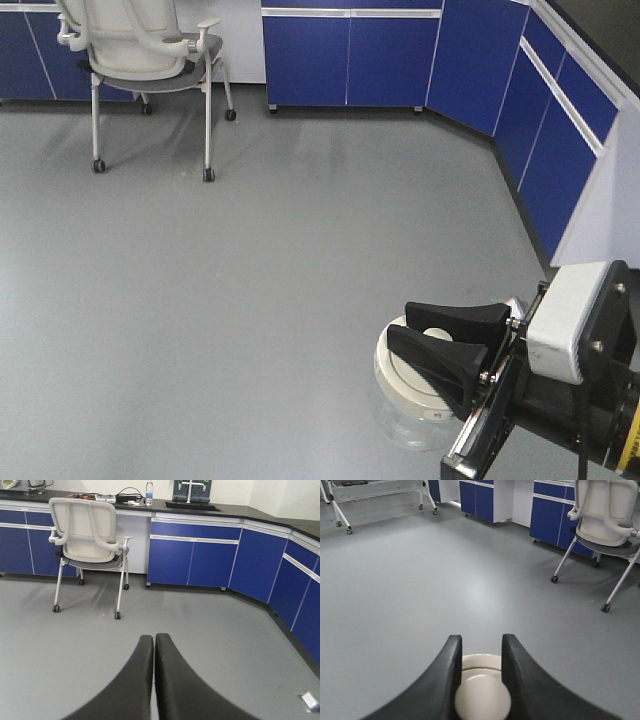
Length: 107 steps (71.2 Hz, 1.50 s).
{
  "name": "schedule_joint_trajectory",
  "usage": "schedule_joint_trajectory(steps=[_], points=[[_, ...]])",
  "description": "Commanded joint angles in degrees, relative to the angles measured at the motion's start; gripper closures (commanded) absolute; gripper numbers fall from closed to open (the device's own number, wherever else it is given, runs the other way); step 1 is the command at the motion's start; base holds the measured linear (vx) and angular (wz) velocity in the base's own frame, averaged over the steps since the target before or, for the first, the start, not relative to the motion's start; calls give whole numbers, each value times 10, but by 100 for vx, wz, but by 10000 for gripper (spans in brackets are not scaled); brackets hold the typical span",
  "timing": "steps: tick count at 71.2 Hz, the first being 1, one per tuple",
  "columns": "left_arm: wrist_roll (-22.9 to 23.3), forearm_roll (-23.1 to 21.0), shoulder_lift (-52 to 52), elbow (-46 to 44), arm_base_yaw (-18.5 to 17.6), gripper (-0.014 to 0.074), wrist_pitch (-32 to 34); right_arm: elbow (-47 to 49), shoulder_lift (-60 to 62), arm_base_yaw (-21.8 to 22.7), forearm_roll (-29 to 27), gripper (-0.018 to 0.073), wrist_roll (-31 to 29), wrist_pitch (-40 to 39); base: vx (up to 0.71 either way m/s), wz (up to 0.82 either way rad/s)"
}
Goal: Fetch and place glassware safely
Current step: 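Hold the jar in the right gripper while the base drives to another bench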
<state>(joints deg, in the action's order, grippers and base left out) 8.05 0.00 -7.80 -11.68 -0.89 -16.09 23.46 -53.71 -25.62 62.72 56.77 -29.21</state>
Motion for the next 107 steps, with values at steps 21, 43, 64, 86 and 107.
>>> schedule_joint_trajectory(steps=[21,43,64,86,107], points=[[2,-6,-6,-15,0,603,43,18,6,1,-21,560,-4,-33,72,5],[2,-6,-6,-15,0,603,43,18,6,1,-21,560,-4,-32,71,5],[2,-6,-6,-15,0,603,43,18,6,1,-21,560,-4,-32,61,-16],[2,-6,-6,-15,0,603,43,18,6,1,-21,560,-4,-33,46,-80],[2,-6,-6,-15,0,603,43,18,6,1,-21,560,-4,-33,35,-87]])
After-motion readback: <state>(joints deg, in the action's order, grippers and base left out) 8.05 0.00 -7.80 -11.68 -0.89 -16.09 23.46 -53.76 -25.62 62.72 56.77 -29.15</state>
